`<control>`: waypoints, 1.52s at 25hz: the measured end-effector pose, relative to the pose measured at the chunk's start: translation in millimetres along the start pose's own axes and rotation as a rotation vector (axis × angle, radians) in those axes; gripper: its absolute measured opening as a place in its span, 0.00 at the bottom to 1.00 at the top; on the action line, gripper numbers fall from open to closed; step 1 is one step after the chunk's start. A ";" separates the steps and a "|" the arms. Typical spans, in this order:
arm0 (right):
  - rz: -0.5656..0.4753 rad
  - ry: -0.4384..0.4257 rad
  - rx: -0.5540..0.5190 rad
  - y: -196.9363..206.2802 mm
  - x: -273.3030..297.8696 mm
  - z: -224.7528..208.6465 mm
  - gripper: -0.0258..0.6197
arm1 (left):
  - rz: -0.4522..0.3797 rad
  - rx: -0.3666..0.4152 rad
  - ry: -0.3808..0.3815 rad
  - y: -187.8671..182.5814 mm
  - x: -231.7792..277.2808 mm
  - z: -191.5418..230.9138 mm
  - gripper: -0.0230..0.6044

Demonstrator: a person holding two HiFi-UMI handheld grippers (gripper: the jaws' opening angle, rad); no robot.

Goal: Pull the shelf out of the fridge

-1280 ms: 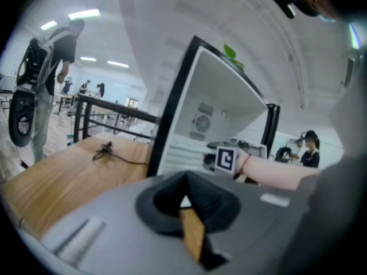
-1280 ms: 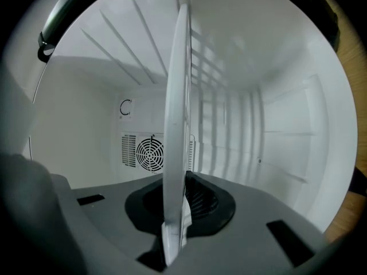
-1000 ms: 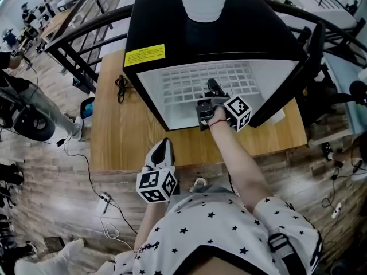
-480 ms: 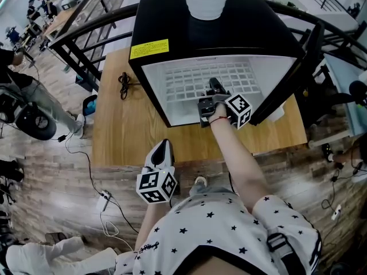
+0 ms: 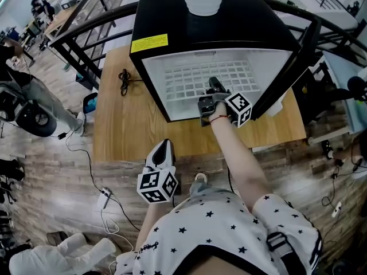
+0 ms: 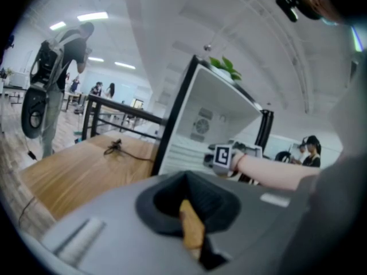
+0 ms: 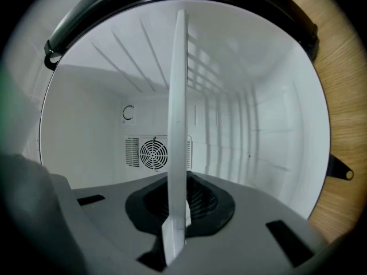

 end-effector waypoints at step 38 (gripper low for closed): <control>0.017 -0.018 -0.012 22.0 -82.7 -4.4 0.10 | 0.024 -0.014 0.022 47.2 -70.8 -12.7 0.05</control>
Point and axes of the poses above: the fingertips, and each gripper's own axes: x forward along the fingers, z to its left, y out of its underside, the point moved 8 cm from there along -x, backward along the fingers, and after that the axes turned 5 degrees about z, right-handed, at the moved point
